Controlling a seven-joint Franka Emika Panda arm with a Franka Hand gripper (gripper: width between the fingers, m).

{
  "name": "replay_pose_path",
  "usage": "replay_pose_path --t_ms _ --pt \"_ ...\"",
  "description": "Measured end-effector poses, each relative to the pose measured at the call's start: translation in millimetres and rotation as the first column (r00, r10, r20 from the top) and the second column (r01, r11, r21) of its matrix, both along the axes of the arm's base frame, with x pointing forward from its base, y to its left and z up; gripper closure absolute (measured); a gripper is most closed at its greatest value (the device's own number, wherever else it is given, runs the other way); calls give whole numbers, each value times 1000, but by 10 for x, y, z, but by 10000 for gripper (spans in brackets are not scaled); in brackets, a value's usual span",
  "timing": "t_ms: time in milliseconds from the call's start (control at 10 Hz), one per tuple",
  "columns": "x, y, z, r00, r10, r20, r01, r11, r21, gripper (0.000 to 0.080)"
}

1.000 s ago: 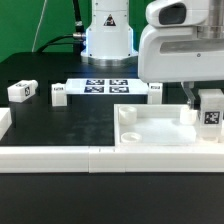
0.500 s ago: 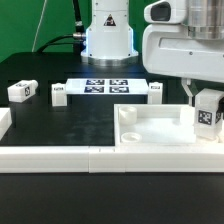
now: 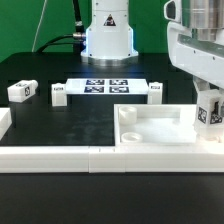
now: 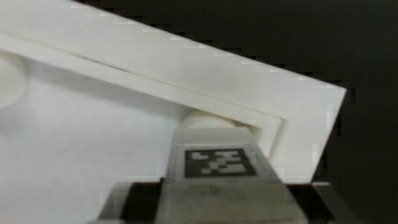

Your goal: Assemble one leg

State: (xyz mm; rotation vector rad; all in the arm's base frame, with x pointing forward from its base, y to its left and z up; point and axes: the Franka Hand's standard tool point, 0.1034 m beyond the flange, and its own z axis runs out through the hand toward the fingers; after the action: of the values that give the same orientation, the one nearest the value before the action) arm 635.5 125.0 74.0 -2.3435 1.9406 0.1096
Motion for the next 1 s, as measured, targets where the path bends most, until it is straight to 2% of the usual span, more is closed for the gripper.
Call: replay_pose_path --t_ms 100,300,400,500,600,800,1000 --pt "1 2 -1 999 -44 -4 44 999 1 509" --pt "-1 3 -4 1000 27 3 -27 1000 1 504" --pt "-2 6 -5 1000 27 3 -27 1000 1 295" --pt "-3 2 -6 996 93 10 -93 996 -1 295" --pt "-5 -7 -8 977 213 22 -213 977 -6 181" --pt "1 -11 6 896 442 40 -442 897 -13 159" --pt "34 -19 30 736 674 62 -673 739 -37 151"
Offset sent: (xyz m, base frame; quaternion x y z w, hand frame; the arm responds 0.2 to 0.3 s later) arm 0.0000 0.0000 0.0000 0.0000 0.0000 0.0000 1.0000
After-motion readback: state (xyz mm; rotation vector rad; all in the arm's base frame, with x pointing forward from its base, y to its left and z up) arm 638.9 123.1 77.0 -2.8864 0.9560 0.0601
